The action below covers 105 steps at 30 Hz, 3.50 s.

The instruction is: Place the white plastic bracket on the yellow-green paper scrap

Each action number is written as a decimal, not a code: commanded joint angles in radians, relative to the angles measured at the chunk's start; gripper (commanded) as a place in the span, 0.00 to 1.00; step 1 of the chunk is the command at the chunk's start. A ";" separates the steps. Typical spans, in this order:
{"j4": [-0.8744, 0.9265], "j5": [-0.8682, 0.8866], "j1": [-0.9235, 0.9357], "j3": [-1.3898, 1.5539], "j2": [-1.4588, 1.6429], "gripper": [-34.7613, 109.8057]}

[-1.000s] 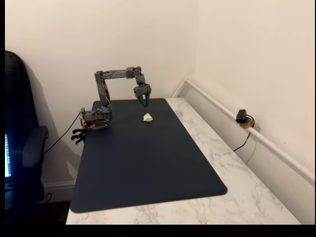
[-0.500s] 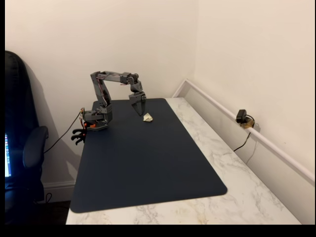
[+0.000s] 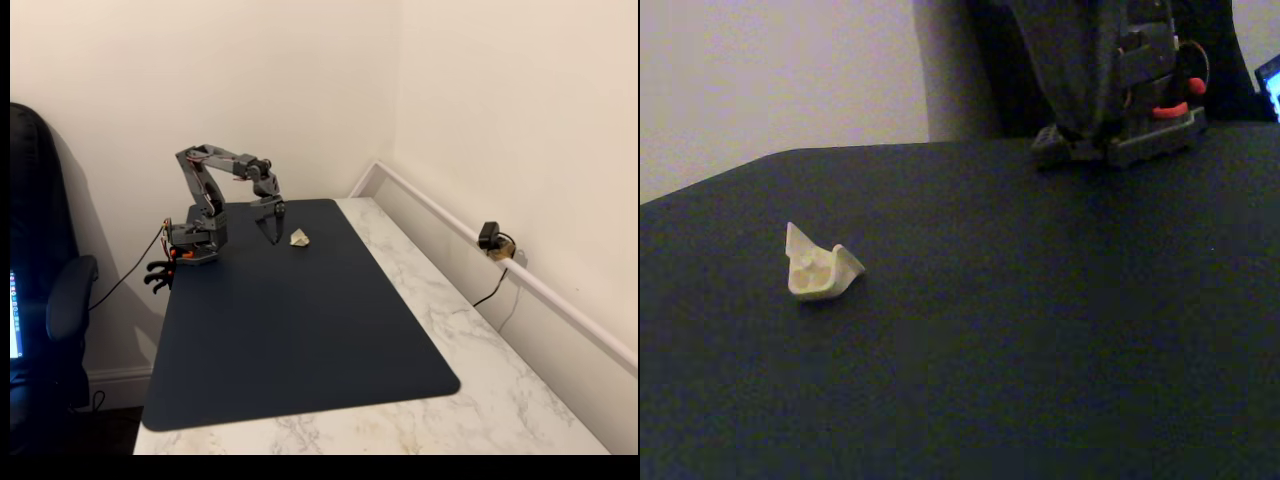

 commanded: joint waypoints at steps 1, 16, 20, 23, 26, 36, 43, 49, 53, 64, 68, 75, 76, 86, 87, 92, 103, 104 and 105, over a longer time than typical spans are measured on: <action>-0.035 -0.031 -0.017 0.080 0.115 0.24; -0.189 -0.204 0.166 0.482 0.522 0.24; -0.219 -0.295 0.225 0.537 0.583 0.24; -0.236 -0.310 0.259 0.592 0.627 0.24; -0.209 -0.336 0.296 0.624 0.716 0.24; -0.044 -0.341 0.333 0.756 1.160 0.24; 0.034 -0.370 0.333 0.790 1.313 0.24; 0.035 -0.439 0.337 0.790 1.313 0.24; 0.038 -0.492 0.339 0.790 1.313 0.24; 0.038 -0.479 0.351 0.790 1.313 0.24; 0.038 -0.479 0.351 0.790 1.313 0.24; 0.038 -0.479 0.351 0.790 1.313 0.24; 0.038 -0.479 0.351 0.790 1.313 0.24; 0.038 -0.479 0.351 0.790 1.313 0.24; 0.038 -0.479 0.351 0.790 1.313 0.24; 0.038 -0.479 0.351 0.790 1.313 0.24; 0.038 -0.479 0.351 0.790 1.313 0.24; 0.038 -0.479 0.351 0.790 1.313 0.24; 0.038 -0.479 0.351 0.790 1.313 0.24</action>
